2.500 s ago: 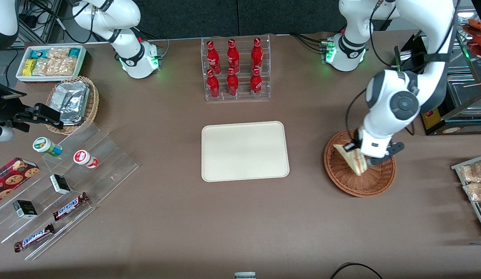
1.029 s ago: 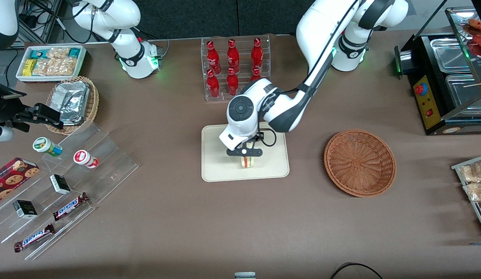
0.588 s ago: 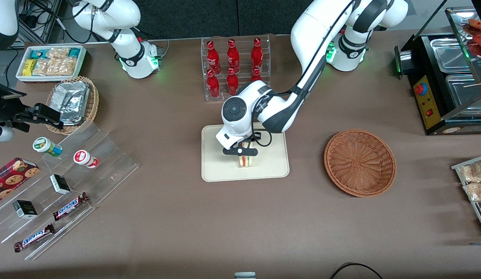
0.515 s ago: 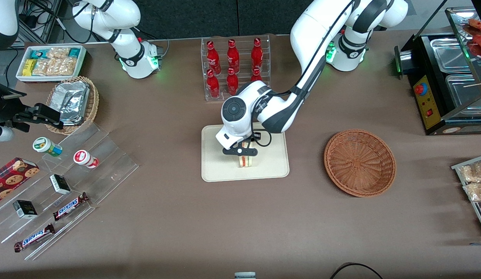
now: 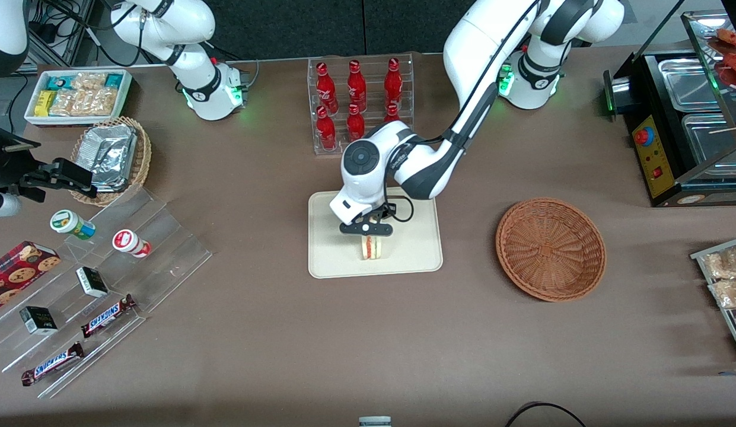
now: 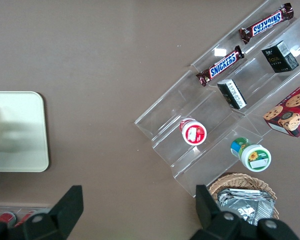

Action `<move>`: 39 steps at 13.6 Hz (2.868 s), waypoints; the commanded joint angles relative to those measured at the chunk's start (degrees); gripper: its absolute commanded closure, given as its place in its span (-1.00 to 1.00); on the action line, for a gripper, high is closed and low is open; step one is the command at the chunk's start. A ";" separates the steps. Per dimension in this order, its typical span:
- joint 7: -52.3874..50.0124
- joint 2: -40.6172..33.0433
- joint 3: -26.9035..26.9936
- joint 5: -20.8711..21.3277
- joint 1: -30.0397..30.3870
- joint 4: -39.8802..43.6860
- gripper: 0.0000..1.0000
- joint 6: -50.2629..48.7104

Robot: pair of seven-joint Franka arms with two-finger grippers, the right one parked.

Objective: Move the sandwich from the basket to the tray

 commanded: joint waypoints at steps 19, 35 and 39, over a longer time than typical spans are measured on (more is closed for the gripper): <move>-4.28 -3.84 0.93 0.47 -0.44 -2.54 -1.00 -0.61; -1.50 -14.39 0.85 -0.23 16.59 -0.34 -1.00 -15.55; 7.91 -16.15 0.76 -0.32 23.27 -0.61 -1.00 -21.17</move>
